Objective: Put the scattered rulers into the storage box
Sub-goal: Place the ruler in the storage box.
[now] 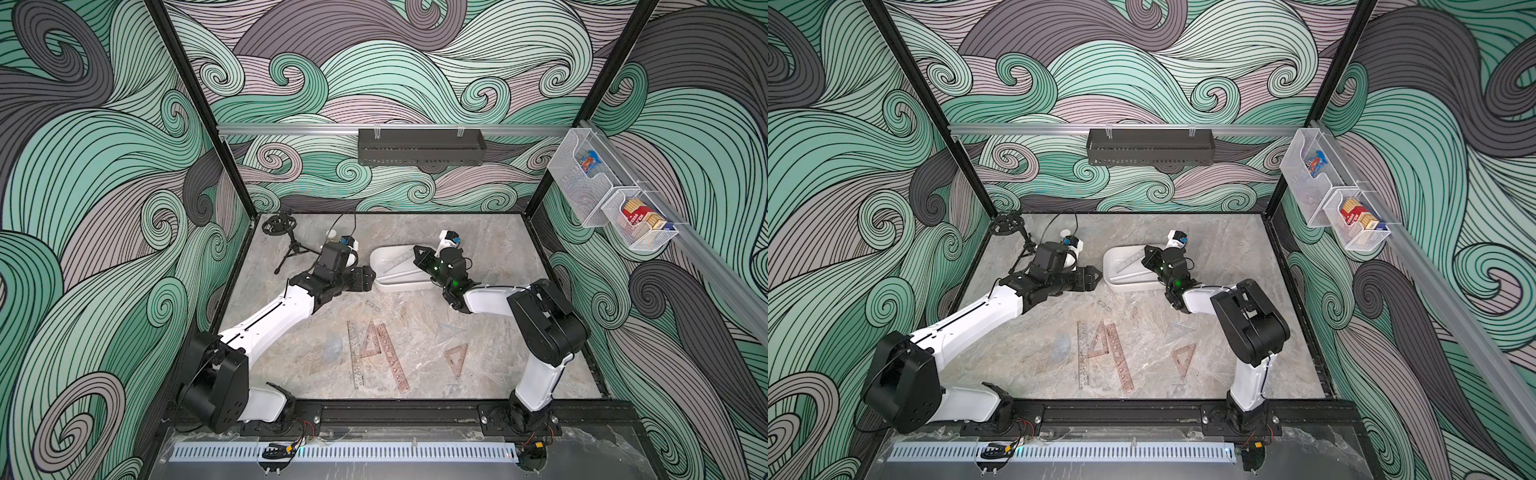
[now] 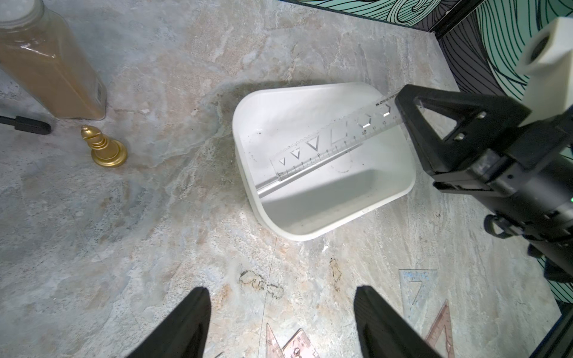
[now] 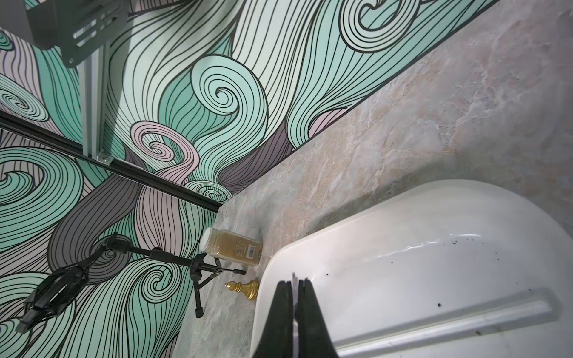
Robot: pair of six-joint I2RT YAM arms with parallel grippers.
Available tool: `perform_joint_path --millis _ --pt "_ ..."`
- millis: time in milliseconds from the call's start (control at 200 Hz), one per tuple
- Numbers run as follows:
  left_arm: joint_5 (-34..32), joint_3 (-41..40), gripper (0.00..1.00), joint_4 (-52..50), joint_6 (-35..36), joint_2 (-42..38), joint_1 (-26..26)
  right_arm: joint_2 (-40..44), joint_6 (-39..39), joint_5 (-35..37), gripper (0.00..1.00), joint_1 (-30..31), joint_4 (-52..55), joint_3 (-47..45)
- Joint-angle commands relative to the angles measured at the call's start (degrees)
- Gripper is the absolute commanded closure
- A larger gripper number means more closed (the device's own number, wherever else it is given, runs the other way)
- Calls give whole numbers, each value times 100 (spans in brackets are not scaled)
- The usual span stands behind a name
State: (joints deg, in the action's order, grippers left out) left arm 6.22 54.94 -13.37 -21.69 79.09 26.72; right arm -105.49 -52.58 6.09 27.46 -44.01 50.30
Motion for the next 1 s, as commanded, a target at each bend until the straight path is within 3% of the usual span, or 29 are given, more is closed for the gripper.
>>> perform_joint_path --millis 0,280,710,996 --pt "-40 -27 23 -52 -9 56 -44 -134 -84 31 100 53 -148 120" --pt "24 -9 23 -19 -4 124 -52 -409 -94 -207 94 97 -268 164" --pt "261 105 23 -4 -50 348 -106 -377 345 -738 66 -281 -148 185" --pt "275 57 23 -4 -74 303 -141 229 955 -943 51 -515 427 349"
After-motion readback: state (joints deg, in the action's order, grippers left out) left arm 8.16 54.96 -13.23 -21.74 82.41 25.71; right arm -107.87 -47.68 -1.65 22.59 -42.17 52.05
